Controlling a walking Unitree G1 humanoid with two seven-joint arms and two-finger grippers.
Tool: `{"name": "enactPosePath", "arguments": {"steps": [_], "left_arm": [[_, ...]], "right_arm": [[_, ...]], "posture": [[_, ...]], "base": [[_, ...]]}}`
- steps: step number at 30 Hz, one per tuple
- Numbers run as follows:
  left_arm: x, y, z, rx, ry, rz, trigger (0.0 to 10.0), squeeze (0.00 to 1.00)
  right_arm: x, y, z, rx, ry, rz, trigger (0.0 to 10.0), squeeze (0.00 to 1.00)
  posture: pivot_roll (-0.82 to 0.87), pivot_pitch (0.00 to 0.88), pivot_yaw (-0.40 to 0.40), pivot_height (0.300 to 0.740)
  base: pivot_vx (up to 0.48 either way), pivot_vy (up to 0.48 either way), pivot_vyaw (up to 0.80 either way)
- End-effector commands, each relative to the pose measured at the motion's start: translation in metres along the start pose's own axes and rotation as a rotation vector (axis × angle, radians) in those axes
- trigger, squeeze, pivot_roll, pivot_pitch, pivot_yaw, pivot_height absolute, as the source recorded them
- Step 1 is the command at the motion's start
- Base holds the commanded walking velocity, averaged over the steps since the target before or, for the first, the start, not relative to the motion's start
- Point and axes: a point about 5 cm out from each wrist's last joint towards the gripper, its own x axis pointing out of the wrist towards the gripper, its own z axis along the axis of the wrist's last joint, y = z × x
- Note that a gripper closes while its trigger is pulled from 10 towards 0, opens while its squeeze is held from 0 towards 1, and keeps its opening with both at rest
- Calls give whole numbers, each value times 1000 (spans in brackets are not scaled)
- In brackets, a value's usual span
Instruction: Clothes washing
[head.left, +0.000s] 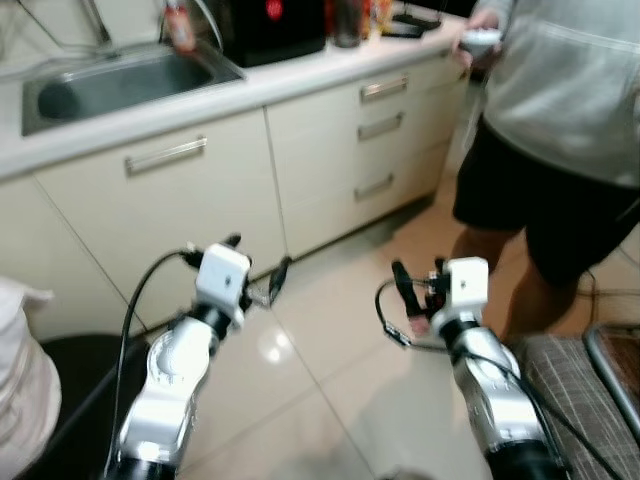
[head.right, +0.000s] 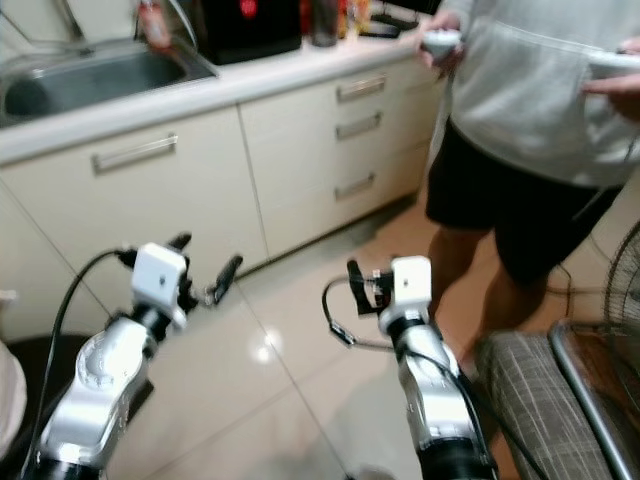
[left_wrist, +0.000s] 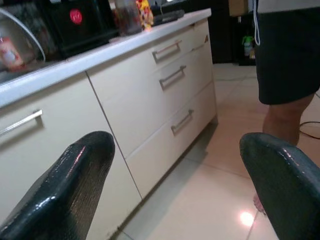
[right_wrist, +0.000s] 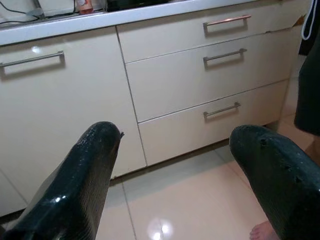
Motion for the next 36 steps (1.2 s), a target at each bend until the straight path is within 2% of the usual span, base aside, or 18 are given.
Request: {"name": "enactPosePath", "arguments": {"steps": [1,7,19,21,36], "left_arm": [[-3,1,-3,20,15,5,10000,0],[-3,-4,-2,43,10,0,10000,0],[-1,-6,-2,46,9,2,10000,0],[-1,-4,-2,10,6,13,10000,0],[0,-4,-2,21,13,9,10000,0]], "right_arm": [[0,4,1,8,-8,17,10000,4],[-2,3,-1,11,2,1,10000,0],[-2,0,-1,10,2,-1,10000,0],[-2,0,-1,11,3,0,10000,0],[-3,3,-3,14,11,2,10000,0]], "posture": [[-108,0,55,740],[-113,0,52,740],[-117,0,50,740],[-115,0,51,740],[-114,0,52,740]], "base": [[0,0,775],[0,-51,258],[0,-480,0],[0,0,0],[0,0,0]]}}
